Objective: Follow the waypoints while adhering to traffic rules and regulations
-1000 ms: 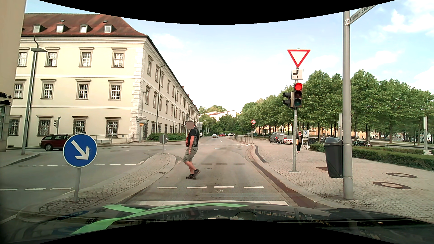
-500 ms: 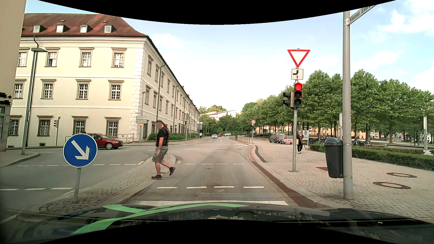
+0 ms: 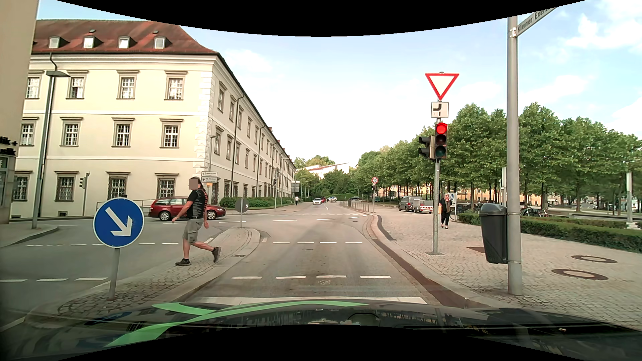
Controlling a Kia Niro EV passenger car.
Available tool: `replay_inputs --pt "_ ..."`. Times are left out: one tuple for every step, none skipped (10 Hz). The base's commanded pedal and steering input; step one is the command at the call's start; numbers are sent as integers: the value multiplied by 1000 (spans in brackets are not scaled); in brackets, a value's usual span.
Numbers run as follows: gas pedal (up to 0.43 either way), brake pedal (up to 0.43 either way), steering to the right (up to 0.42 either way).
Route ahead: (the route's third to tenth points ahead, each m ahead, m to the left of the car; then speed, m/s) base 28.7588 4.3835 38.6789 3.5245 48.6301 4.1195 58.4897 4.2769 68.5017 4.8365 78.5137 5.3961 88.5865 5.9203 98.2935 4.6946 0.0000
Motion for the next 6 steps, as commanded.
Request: replay_inputs --pt "0 451 6" --pt "0 451 6" --pt "0 451 5" --pt "0 451 5" --pt "0 451 6" --pt "0 451 6"
